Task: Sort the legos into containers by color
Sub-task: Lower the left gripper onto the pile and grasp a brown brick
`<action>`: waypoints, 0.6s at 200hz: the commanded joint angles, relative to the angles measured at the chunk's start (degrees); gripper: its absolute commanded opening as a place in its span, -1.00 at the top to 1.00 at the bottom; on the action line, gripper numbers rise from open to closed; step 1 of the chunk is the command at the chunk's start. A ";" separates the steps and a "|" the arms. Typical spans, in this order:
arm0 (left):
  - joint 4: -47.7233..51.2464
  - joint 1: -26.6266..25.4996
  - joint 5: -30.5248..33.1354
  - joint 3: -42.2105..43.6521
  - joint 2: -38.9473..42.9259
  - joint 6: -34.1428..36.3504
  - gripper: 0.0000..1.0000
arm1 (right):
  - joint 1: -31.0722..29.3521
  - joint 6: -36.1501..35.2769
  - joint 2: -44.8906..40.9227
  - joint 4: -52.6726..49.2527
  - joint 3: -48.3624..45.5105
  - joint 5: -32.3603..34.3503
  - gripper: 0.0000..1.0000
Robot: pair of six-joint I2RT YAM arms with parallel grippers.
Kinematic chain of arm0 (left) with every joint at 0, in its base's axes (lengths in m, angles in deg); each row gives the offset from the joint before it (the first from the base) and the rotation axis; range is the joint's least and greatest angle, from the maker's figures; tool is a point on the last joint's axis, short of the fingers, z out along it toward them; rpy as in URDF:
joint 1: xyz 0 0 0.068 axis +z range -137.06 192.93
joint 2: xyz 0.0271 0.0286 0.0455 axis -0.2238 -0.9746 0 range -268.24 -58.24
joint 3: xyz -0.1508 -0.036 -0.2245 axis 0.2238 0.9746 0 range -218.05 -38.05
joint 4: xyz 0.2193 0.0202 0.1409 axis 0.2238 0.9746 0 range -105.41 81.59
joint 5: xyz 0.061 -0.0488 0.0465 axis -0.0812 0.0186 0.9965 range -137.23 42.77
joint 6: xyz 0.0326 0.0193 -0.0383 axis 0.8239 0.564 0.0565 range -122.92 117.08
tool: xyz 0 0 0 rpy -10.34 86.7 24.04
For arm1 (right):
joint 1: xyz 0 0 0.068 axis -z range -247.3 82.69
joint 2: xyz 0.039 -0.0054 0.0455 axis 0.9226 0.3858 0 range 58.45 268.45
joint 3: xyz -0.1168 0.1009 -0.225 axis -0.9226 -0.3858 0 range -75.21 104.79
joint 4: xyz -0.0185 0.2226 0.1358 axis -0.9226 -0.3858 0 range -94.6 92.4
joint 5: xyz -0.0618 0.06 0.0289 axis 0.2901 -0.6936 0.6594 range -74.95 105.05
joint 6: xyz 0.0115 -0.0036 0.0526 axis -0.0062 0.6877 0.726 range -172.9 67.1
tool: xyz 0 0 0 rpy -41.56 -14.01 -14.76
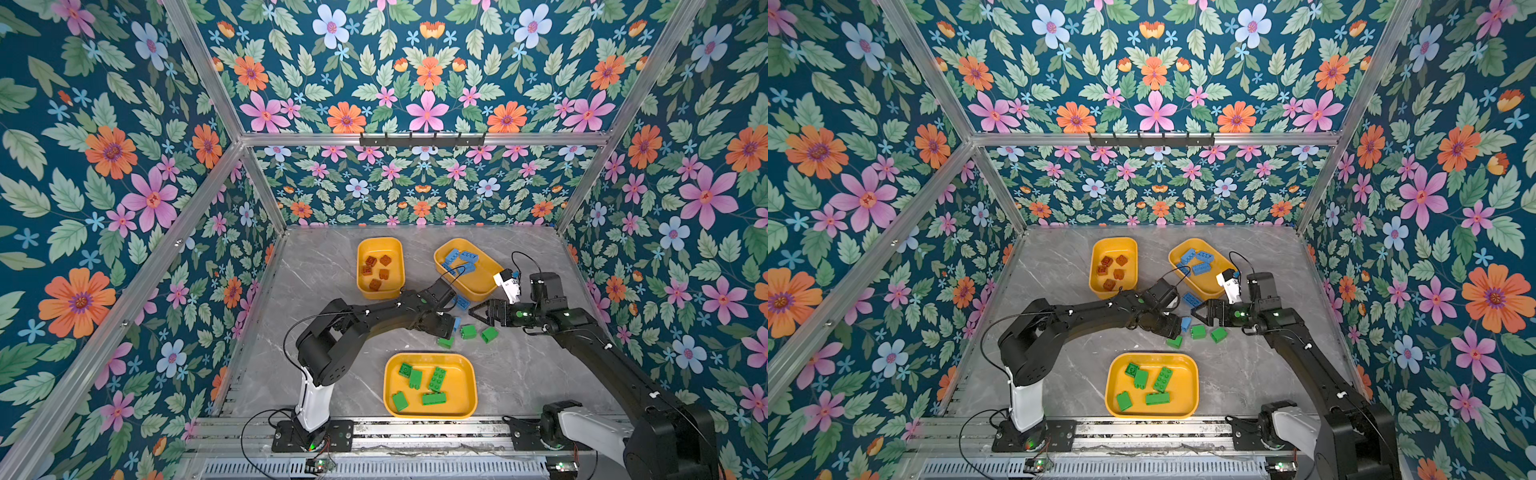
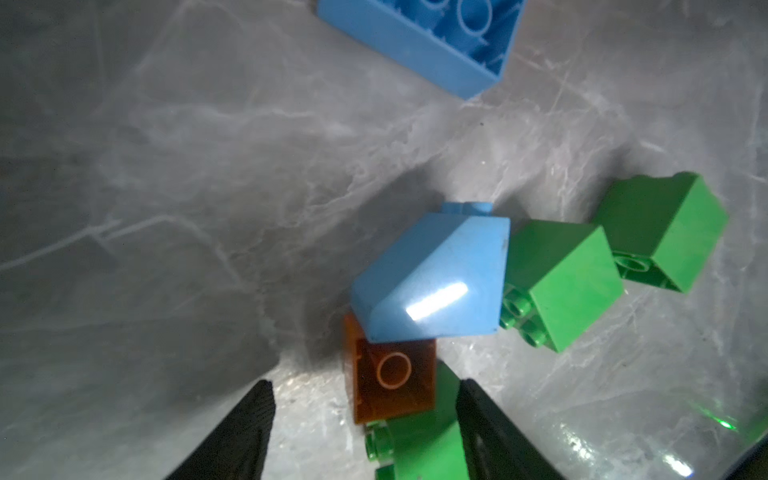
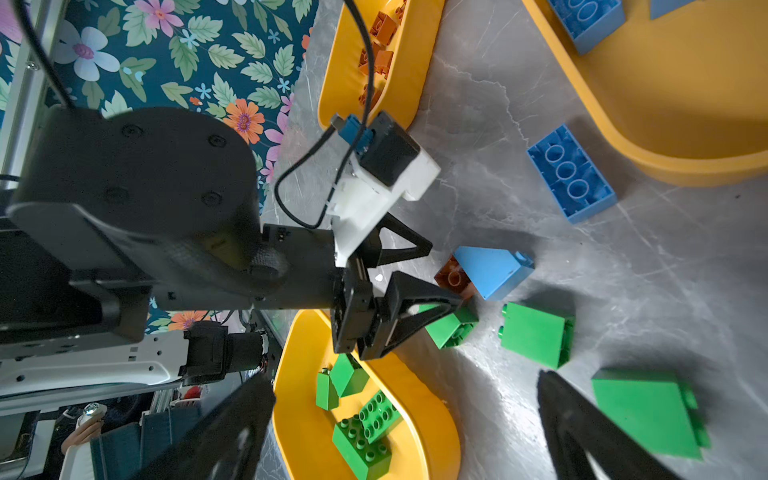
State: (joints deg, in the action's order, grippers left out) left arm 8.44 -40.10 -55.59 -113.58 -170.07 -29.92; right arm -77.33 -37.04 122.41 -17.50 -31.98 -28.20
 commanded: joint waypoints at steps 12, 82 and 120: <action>1.88 -0.31 3.91 -2.17 -2.33 1.86 -0.37 | -0.07 -1.30 -0.47 -0.93 0.16 0.58 -0.98; 6.45 -0.31 8.87 -7.17 -6.91 2.90 -0.03 | 0.16 -1.72 -0.57 -1.71 0.51 0.79 -0.98; 9.28 -0.20 10.21 -7.51 -6.61 3.53 0.32 | 0.32 -1.97 -0.25 -1.72 0.85 0.63 -0.98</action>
State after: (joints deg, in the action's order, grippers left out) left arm 12.57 -40.47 -47.17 -120.81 -176.61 -27.45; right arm -77.09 -38.18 121.98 -19.03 -31.59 -27.82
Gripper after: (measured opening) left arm 0.383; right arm 0.991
